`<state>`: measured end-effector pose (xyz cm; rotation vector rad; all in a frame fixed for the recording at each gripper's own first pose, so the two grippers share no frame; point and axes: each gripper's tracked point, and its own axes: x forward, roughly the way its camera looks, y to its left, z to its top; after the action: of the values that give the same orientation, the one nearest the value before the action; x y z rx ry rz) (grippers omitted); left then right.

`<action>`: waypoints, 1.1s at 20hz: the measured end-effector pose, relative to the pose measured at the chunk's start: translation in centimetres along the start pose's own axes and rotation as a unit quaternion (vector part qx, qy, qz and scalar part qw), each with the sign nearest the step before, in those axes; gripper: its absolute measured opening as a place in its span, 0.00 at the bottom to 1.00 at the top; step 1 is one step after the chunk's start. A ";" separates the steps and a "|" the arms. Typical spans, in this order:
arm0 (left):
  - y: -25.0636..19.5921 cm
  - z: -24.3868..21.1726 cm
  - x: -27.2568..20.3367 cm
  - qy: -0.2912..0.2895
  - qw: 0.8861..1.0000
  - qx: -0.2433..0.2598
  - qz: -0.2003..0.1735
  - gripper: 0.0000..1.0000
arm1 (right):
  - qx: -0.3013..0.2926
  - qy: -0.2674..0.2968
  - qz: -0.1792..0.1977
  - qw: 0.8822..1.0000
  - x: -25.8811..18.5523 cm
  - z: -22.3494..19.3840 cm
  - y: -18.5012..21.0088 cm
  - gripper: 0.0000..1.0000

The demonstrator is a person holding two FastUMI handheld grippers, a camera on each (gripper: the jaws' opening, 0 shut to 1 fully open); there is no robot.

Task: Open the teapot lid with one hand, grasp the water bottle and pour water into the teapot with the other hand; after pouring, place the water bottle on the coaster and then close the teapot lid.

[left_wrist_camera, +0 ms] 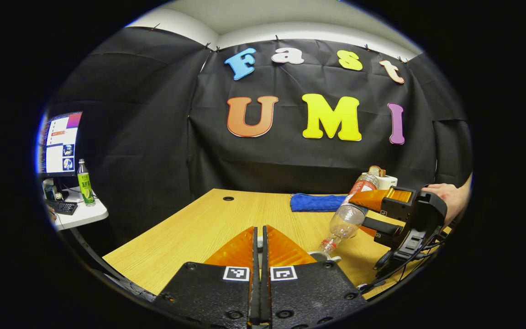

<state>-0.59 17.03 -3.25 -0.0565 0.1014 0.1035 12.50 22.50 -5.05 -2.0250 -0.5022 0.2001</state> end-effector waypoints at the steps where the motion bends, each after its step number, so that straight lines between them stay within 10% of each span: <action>1: 0.0 0.0 -0.1 -0.001 1.000 0.001 0.000 0.03 | -0.002 -0.001 -0.002 1.000 0.0 0.1 -0.1 0.71; 10: 1.0 0.5 -0.3 -0.010 1.000 0.001 0.013 0.03 | 0.086 0.002 0.043 0.995 -0.2 0.2 2.3 0.71; 15: 0.8 0.8 -0.3 -0.016 1.000 0.002 0.014 0.03 | 0.271 0.017 0.113 0.956 -0.9 0.9 4.6 0.71; 18: 0.8 0.7 -0.4 -0.016 1.000 0.006 0.016 0.03 | 0.421 0.028 0.145 0.895 -1.5 1.2 4.8 0.70; 22: 0.1 0.7 0.0 -0.019 1.000 0.001 0.012 0.03 | 0.613 0.027 0.168 0.772 -2.0 1.2 3.9 0.71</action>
<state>-0.54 17.14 -2.51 -0.0522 0.0634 0.1277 11.31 21.05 -9.15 -0.7823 0.0922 0.5232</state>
